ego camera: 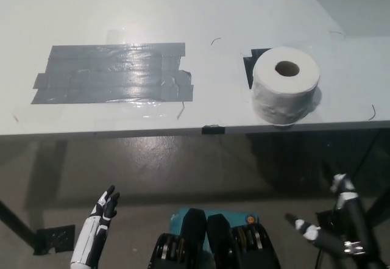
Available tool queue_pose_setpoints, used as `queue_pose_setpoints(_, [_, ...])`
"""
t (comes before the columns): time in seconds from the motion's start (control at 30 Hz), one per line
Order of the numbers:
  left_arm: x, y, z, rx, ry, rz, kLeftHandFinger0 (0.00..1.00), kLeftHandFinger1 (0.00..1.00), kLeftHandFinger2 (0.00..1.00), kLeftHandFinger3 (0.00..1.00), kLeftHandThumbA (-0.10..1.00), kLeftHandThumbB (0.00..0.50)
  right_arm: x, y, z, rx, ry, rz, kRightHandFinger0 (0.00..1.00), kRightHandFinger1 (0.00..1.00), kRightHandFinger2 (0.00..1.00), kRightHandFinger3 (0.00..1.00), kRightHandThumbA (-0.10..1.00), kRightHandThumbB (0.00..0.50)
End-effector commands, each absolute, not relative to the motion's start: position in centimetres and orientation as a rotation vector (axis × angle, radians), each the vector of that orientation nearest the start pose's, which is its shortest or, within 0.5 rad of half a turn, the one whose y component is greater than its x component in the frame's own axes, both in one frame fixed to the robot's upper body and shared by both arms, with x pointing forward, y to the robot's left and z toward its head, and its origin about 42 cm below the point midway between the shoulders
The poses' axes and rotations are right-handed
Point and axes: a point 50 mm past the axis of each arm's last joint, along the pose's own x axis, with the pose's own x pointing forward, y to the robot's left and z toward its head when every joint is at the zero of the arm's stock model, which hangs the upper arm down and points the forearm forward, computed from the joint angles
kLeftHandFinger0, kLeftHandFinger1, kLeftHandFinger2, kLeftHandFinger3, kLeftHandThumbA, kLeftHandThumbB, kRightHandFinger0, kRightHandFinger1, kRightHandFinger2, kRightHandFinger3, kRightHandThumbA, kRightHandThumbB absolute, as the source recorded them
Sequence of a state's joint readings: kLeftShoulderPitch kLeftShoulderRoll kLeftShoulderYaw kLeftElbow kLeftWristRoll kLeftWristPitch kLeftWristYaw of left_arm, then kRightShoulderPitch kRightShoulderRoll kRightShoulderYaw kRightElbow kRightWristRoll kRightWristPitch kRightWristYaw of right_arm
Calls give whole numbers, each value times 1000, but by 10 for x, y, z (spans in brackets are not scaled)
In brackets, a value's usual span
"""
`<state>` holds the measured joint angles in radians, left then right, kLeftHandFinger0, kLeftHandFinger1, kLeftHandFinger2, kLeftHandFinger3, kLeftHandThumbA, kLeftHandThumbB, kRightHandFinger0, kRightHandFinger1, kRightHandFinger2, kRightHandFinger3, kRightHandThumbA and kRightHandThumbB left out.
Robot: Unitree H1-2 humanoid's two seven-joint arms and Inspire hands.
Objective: A toilet paper roll is kept on the black spot on the desk infront of the robot and the robot inserts its right thumb into the hole in the centre to grab the roll. Then it passes the roll to a person.
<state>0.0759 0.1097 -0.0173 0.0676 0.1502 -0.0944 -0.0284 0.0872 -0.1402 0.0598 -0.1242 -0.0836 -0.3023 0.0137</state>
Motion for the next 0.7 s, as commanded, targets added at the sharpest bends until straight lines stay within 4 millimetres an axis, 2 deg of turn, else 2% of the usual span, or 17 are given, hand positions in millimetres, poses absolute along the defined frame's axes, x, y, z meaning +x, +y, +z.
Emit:
queue_pose_setpoints(0.0, [255, 241, 77, 292, -26, -61, 1000, 1000, 1000, 1000, 1000, 91, 244, -269, 216, -315, -550, 71, 1000, 1000, 1000, 1000, 1000, 291])
queue_pose_setpoints(0.07, [254, 240, 75, 285, -21, -63, 1000, 1000, 1000, 1000, 1000, 93, 250, -278, 243, -353, -584, 58, 1000, 1000, 1000, 1000, 1000, 337])
queue_pose_setpoints(0.1, [253, 239, 75, 285, -17, -66, 1000, 1000, 1000, 1000, 1000, 92, 255, -285, 263, -377, -594, 56, 1000, 1000, 1000, 1000, 1000, 379])
queue_pose_setpoints(0.13, [251, 239, 74, 288, -13, -67, 1000, 1000, 1000, 1000, 1000, 93, 262, -290, 283, -392, -615, 62, 1000, 1000, 1000, 1000, 1000, 379])
queue_pose_setpoints(0.17, [251, 239, 74, 288, -12, -65, 1000, 1000, 1000, 1000, 1000, 94, 263, -290, 285, -392, -615, 64, 1000, 1000, 1000, 1000, 1000, 379])
queue_pose_setpoints(0.23, [250, 238, 72, 281, -10, -73, 1000, 1000, 1000, 1000, 1000, 107, 283, -304, 325, -462, -612, 67, 1000, 1000, 1000, 1000, 1000, 390])
queue_pose_setpoints(0.3, [250, 237, 72, 275, -12, -74, 1000, 1000, 1000, 1000, 1000, 107, 297, -308, 344, -489, -583, 73, 1000, 1000, 1000, 1000, 1000, 394])
queue_pose_setpoints(0.33, [250, 237, 71, 278, -8, -74, 1000, 1000, 1000, 1000, 1000, 107, 312, -311, 357, -539, -564, 83, 1000, 1000, 1000, 1000, 1000, 383])
queue_pose_setpoints(0.37, [250, 237, 71, 279, -7, -74, 1000, 1000, 1000, 1000, 1000, 114, 320, -313, 362, -551, -544, 95, 1000, 1000, 1000, 1000, 1000, 393])
queue_pose_setpoints(0.4, [250, 238, 71, 283, -7, -75, 1000, 1000, 1000, 1000, 1000, 114, 340, -314, 379, -595, -488, 132, 1000, 1000, 1000, 1000, 1000, 374])
queue_pose_setpoints(0.47, [253, 238, 73, 286, -12, -77, 1000, 1000, 1000, 1000, 1000, 112, 375, -316, 402, -659, -404, 201, 1000, 1000, 1000, 1000, 1000, 375])
queue_pose_setpoints(0.5, [253, 238, 74, 287, -13, -78, 1000, 1000, 1000, 1000, 1000, 112, 379, -316, 405, -668, -395, 209, 1000, 1000, 1000, 1000, 1000, 375])
queue_pose_setpoints(0.57, [254, 237, 74, 289, -13, -82, 1000, 1000, 1000, 1000, 1000, 110, 411, -315, 416, -706, -329, 250, 1000, 1000, 1000, 1000, 1000, 398])
queue_pose_setpoints(0.6, [255, 237, 74, 292, -14, -80, 1000, 1000, 1000, 1000, 1000, 114, 433, -313, 419, -703, -278, 267, 1000, 1000, 1000, 1000, 984, 423])
queue_pose_setpoints(0.67, [256, 235, 76, 293, -16, -81, 1000, 1000, 1000, 1000, 1000, 108, 456, -310, 426, -728, -211, 297, 1000, 1000, 1000, 1000, 970, 447])
